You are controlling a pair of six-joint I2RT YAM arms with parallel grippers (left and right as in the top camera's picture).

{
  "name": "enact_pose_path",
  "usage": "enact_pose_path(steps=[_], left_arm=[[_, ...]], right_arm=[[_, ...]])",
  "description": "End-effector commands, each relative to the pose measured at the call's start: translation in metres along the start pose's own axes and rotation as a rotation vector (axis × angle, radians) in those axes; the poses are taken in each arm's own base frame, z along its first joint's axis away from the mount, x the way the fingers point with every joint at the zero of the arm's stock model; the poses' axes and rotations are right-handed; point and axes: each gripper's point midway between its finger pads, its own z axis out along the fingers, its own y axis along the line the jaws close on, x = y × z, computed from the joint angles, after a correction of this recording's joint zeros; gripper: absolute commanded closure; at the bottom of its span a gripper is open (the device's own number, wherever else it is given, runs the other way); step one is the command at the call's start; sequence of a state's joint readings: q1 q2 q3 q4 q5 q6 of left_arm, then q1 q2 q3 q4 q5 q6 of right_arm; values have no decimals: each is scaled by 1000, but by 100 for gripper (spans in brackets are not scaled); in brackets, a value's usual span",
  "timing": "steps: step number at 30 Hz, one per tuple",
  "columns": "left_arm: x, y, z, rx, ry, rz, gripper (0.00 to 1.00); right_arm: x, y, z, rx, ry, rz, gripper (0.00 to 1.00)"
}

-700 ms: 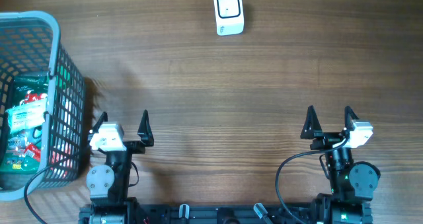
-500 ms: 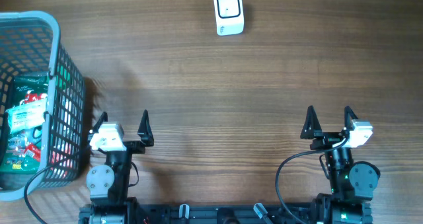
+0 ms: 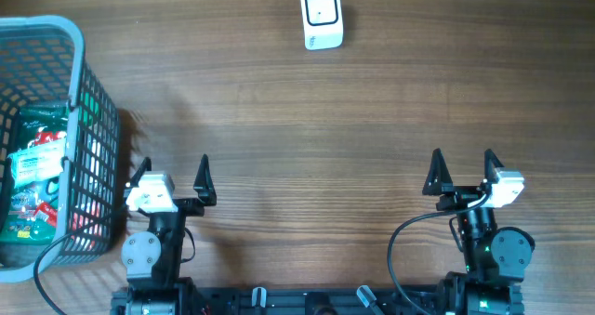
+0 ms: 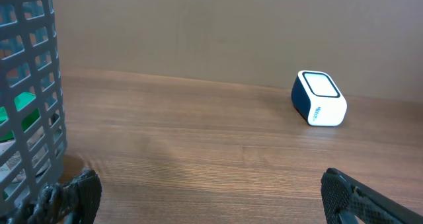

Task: Scan the item barcode
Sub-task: 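Move the left gripper over the grey basket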

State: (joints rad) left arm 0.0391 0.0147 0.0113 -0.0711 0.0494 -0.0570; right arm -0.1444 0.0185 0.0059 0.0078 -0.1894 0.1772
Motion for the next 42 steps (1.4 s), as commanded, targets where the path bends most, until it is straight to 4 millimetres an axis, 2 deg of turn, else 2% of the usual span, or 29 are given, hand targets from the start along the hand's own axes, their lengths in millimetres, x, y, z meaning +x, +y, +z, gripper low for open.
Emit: enact_pose_path(steps=[1, 26, 28, 31, 34, 37, 42], left_arm=[[3, 3, 0, -16, 8, 12, 0], [3, 3, 0, -14, 8, 17, 0], [-2, -15, 0, 90, -10, -13, 0], [-8, -42, -6, 246, 9, -197, 0], [-18, -54, -11, 313, 17, -280, 0], [-43, -65, -21, 373, -18, -273, 0], [-84, -72, -33, 381, -32, -268, 0]], right_arm=[[0, -1, 0, 8, 0, -18, 0], [0, -1, 0, 8, 0, -18, 0], [0, -1, 0, 8, 0, -18, 0], [0, -1, 0, 8, 0, -18, 0], [0, -1, 0, 8, 0, -18, 0], [0, -1, 0, 8, 0, -18, 0], [0, -1, 0, 8, 0, -18, 0]])
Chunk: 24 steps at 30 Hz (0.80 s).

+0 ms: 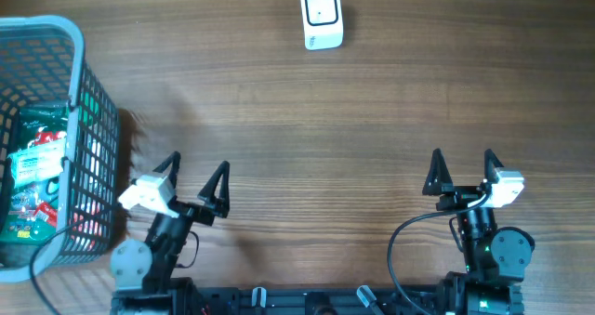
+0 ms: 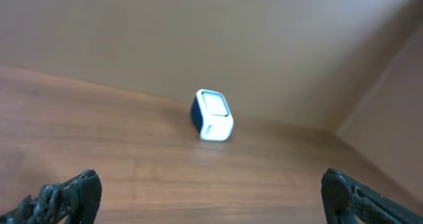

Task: Scan the item barcode
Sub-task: 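Move the left gripper over the grey basket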

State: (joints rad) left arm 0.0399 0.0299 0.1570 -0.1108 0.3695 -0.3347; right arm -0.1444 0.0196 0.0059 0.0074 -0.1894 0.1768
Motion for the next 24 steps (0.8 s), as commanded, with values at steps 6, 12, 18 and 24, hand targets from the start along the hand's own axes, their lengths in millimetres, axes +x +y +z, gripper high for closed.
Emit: enact_pose_path(steps=[6, 12, 18, 24], left_arm=[[-99, -52, 2, 79, -37, 3, 0], [-154, -61, 35, 32, 78, 50, 0], [-152, -53, 54, -12, 217, 7, 0], [-177, -34, 57, -126, 162, 19, 0]], right_arm=[[0, -1, 0, 8, -2, -18, 0], [0, -1, 0, 8, -2, -18, 0], [0, -1, 0, 8, -2, -18, 0], [0, -1, 0, 8, -2, -18, 0]])
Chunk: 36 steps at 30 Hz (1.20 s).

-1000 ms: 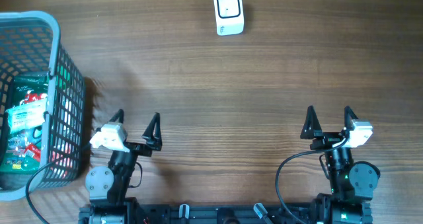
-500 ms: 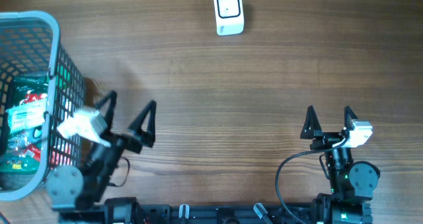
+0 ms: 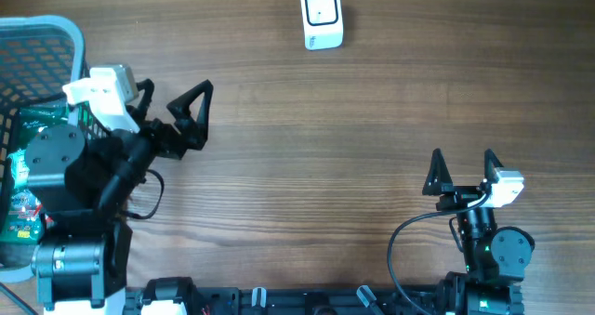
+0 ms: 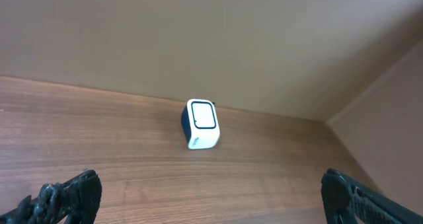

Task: Scan the item barcode
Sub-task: 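Move the left gripper over the grey basket, then reach into the basket and grasp the pale green wet wipes pack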

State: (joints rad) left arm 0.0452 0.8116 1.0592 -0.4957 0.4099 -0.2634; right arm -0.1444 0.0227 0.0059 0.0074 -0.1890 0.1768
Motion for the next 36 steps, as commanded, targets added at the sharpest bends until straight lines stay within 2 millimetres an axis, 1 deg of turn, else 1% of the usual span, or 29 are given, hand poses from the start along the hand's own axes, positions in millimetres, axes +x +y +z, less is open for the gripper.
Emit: enact_pose_path(steps=[1, 3, 6, 8, 11, 14, 16, 17, 19, 20, 23, 24, 28, 32, 36], left_arm=[[-37, 12, -12, -106, -92, 35, 0], [-51, 25, -17, -189, -106, 23, 0], [-73, 56, -25, -372, -114, -8, 0], [-92, 80, -38, -524, -133, -26, 0], [-120, 99, -52, -639, -164, -44, 0], [-142, 110, -64, -691, -196, -62, 0], [-154, 123, -79, -757, -241, -88, 0], [-157, 134, -90, -818, -276, -124, 0], [-159, 156, -117, -944, -349, -206, 0], [-158, 168, -134, -1011, -395, -266, 0], [-156, 185, -160, -1076, -487, -398, 0], [-156, 192, -173, -1099, -546, -467, 0], [-153, 210, -202, -1165, -659, -592, 0], [-139, 229, -225, -1243, -709, -709, 0], [-131, 243, -231, -1286, -695, -734, 0]], right_arm=[[-1, -1, 0, 7, -5, -18, 0], [-1, -1, 0, 7, -5, -19, 0], [-1, -1, 0, 7, -5, -19, 0], [-1, -1, 0, 7, -5, -19, 0], [-1, -1, 0, 7, -5, -19, 0], [-1, -1, 0, 7, -5, -18, 0], [-1, -1, 0, 7, -5, -18, 0], [-1, -1, 0, 7, -5, -19, 0], [-1, -1, 0, 7, -5, -18, 0], [-1, -1, 0, 7, -5, -19, 0], [-1, -1, 0, 7, -5, -19, 0], [-1, -1, 0, 7, -5, -19, 0], [-1, -1, 0, 7, -5, -19, 0], [-1, -1, 0, 7, -5, -18, 0], [-1, -1, 0, 7, -5, -18, 0]])
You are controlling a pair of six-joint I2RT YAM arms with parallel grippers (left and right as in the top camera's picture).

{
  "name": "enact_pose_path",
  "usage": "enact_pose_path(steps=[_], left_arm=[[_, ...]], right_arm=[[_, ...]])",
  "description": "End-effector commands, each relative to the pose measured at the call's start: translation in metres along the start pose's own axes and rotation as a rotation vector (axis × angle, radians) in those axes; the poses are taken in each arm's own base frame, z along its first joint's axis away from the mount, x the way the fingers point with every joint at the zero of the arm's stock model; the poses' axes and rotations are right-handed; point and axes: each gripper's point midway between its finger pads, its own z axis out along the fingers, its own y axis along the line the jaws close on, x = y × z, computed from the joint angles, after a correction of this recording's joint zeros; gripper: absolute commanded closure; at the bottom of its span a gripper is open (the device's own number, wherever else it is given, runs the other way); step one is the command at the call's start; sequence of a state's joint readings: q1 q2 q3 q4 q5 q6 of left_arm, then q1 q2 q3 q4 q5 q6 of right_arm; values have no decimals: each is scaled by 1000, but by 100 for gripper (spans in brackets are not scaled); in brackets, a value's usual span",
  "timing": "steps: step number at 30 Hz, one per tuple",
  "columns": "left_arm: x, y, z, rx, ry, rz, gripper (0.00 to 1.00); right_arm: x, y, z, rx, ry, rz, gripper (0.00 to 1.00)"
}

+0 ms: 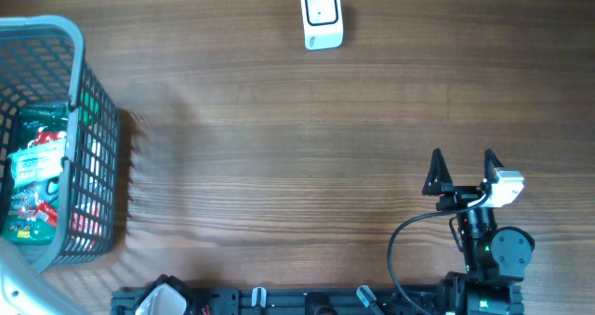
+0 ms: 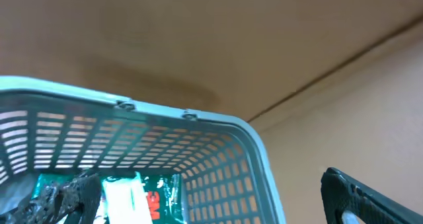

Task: Scan the item barcode
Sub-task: 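Reach into the basket and grasp the pale green wet wipes pack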

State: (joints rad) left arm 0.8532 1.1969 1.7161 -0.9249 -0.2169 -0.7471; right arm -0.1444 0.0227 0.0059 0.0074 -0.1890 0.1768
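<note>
A grey plastic basket [image 1: 93, 129] stands at the table's left edge and holds a green packet with a white label [image 1: 37, 166]. The white barcode scanner [image 1: 322, 16] sits at the far middle of the table. In the left wrist view the basket's rim [image 2: 258, 151] and the green packet [image 2: 158, 191] lie ahead of my left gripper [image 2: 208, 197], which is open with its fingers wide apart and empty. That gripper is out of the overhead view. My right gripper [image 1: 462, 171] rests open and empty at the front right.
A pale grey piece of the left arm [image 1: 14, 287] shows at the overhead view's bottom left corner. The right arm's base and black cable [image 1: 400, 250] sit at the front right. A beige wall corner rises behind the basket.
The left arm stood beside the basket with its gripper facing the scanner. Now it has left the overhead view almost wholly, and its camera faces the basket and the green packet. The right arm is unchanged.
My left gripper rested open at the front left, beside the basket. Then it had turned toward the scanner. Then the arm stood raised next to the basket, still facing the scanner. Now it looks into the basket, still open. The right arm never moved.
</note>
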Motion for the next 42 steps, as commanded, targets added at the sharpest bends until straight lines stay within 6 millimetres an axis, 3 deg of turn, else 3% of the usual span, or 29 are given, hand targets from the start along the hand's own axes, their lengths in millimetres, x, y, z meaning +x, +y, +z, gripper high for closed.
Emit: enact_pose_path(steps=[1, 6, 13, 16, 21, 25, 33, 42], left_arm=[[-7, 7, 9, -39, -17, -50, 0], [-2, 19, 37, -106, 5, -48, 0], [71, 38, 107, -202, 302, -19, 0], [96, 53, 128, -278, 381, -3, 0], [141, 61, 157, -350, 476, 32, 0], [176, 62, 175, -382, 536, 69, 0], [226, 69, 193, -474, 589, 28, 0], [278, 127, 212, -690, 618, 12, 0]], right_arm=[[-1, -1, 0, 7, -5, -19, 0], [-1, -1, 0, 7, -5, -19, 0], [-1, -1, 0, 7, -5, -18, 0], [-1, -1, 0, 7, -5, -18, 0], [-1, -1, 0, 7, -5, -19, 0], [-1, -1, 0, 7, -5, -18, 0], [-1, -1, 0, 7, -5, -19, 0], [-1, -1, 0, 7, -5, -19, 0]])
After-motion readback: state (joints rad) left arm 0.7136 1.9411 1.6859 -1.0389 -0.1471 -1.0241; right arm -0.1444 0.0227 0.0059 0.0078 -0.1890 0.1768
